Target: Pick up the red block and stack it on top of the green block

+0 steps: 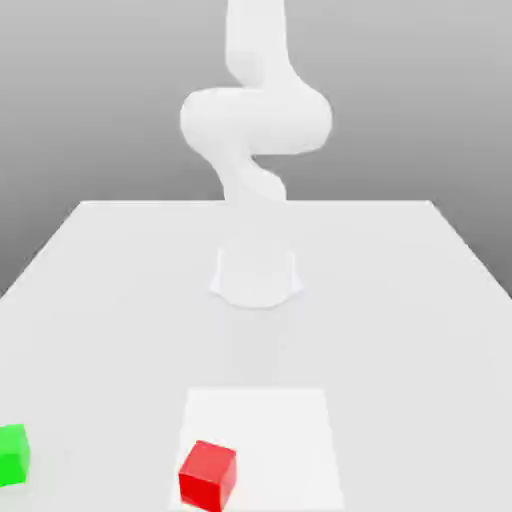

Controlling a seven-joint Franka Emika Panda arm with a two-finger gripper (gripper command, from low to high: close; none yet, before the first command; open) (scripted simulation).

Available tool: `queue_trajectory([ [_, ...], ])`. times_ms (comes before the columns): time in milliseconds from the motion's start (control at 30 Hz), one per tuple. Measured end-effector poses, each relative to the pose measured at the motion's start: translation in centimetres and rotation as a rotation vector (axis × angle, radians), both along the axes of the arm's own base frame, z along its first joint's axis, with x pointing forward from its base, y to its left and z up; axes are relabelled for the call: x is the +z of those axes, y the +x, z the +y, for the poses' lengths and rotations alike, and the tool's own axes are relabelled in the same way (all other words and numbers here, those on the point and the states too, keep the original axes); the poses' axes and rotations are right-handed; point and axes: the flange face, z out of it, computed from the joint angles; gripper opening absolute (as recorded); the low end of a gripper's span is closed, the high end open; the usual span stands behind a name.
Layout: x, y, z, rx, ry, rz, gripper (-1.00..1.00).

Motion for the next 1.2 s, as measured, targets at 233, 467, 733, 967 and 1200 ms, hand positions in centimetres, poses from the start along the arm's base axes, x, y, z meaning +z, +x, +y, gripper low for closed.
queue_trajectory([
  [233, -12.0, 7.5, -1.4, -0.078, 0.031, 0.205, 0.0],
  [467, -25.1, 11.3, -3.1, -0.157, 0.064, 0.404, 0.0],
  [733, -40.5, 10.9, -4.8, -0.252, 0.105, 0.63, 0.0],
  [967, -51.3, 9.6, -5.1, -0.286, 0.121, 0.719, 0.0],
  [1200, -52.8, 9.5, -5.1, -0.286, 0.121, 0.719, -1.0],
])
